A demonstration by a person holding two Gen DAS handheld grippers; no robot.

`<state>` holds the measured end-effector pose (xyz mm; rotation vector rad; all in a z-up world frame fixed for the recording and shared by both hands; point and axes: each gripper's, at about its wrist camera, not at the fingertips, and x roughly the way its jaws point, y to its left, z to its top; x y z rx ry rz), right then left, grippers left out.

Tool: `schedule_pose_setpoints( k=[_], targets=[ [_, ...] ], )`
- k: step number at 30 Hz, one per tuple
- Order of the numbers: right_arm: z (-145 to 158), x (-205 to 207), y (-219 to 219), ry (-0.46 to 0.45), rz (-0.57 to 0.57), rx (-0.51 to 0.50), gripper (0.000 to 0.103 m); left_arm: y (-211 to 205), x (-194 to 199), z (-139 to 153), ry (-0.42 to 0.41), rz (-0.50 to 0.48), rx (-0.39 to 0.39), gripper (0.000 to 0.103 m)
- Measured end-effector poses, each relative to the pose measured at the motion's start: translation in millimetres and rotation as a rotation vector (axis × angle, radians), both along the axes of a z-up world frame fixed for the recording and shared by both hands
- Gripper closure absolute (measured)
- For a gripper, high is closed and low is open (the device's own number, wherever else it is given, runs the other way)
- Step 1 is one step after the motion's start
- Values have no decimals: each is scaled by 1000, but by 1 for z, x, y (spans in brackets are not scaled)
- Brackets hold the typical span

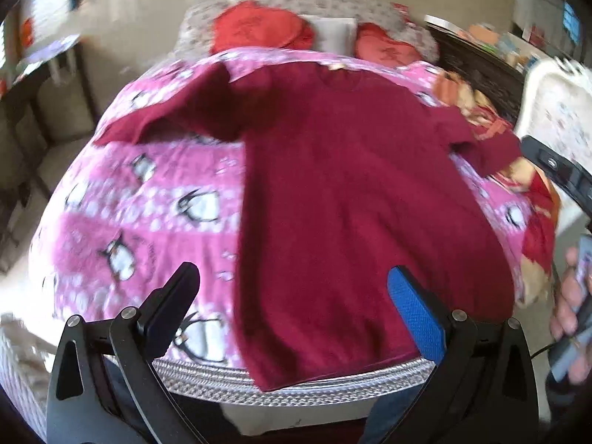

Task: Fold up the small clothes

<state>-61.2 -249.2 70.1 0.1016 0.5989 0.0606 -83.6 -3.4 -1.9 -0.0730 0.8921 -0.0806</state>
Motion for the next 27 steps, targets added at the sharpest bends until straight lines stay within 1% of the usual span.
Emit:
schedule_pose_setpoints(
  k=[1,3,5,7,8,10,13,14,16,18,20,22,24,27],
  targets=[
    [-6,18,0,32,-9,1,3,4,2,-1,11,25,-16,1],
    [-21,42,0,69,-21,-11,3,10,6,-3,34,76,-59,1],
    [-41,65,0,126,-41,-53,3,10,7,-1,34,98,-87,1],
    [-58,82,-1,166,-61,-98,3,6,5,6,7,95,-68,1],
    [-63,89,-3,170,-60,-103,3,3,6,9,-6,89,-59,1],
    [-71,100,-7,162,-64,-109,3,-4,8,16,-26,75,-42,1],
    [-88,115,-14,147,-97,-174,3,-12,12,18,-37,51,-28,1],
    [-95,119,-18,157,-110,-187,3,-13,14,18,-35,49,-21,1],
    [-107,123,-26,196,-116,-152,3,-16,17,15,-30,46,-15,1],
    [-106,122,-33,180,-127,-115,3,-20,19,9,-19,32,-24,1],
    [-109,121,-38,180,-144,-97,3,-25,23,3,-4,12,-5,1],
    [-111,122,-38,191,-155,-97,3,-27,22,-2,4,7,19,1],
    [-111,121,-37,190,-169,-109,3,-27,20,-4,5,-2,12,1],
    [-111,122,-32,192,-160,-126,3,-29,22,-7,16,-12,21,1]
  ],
)
